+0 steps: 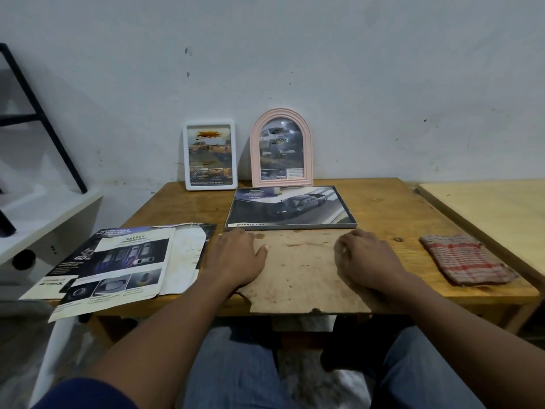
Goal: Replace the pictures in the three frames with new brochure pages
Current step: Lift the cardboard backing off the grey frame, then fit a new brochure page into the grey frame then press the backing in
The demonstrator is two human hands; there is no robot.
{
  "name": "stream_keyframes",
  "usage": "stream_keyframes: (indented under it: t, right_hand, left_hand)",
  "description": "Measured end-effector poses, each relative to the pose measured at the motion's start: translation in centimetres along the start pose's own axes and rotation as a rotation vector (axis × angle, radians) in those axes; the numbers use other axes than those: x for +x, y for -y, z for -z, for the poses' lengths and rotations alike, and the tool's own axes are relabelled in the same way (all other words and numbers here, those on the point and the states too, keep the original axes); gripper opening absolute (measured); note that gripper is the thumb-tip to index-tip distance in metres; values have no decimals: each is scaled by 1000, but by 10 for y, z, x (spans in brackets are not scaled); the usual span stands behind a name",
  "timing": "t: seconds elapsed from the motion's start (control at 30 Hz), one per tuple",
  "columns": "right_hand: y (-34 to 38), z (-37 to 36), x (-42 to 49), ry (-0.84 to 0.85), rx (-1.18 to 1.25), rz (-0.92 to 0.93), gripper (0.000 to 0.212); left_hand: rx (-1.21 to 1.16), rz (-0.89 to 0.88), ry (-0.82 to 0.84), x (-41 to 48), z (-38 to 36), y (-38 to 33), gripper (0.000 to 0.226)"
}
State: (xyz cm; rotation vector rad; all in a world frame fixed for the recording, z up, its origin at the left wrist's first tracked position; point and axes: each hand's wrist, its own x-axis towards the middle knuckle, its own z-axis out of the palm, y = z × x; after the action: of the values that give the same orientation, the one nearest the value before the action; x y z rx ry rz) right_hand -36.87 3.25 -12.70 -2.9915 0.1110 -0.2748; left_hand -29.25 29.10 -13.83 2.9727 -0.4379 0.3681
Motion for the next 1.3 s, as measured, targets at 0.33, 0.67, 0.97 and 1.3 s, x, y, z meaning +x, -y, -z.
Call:
stream_keyframes:
  t: [0.33, 0.67, 0.97, 1.3]
  right_hand:
    - [88, 23, 77, 18, 234, 180, 22]
    - [208, -38, 126, 153, 107, 372, 43]
    - [219, -64, 140, 174, 82, 388, 52]
    - [232, -59, 140, 247, -1, 408, 53]
  left_hand:
    - [-170, 150, -85, 18, 34, 51, 32]
    - [-59, 335, 166, 11, 2, 149, 81]
    - [-69, 353, 155, 9, -10, 152, 77]
    - [-73, 352, 139, 11, -11, 154, 76]
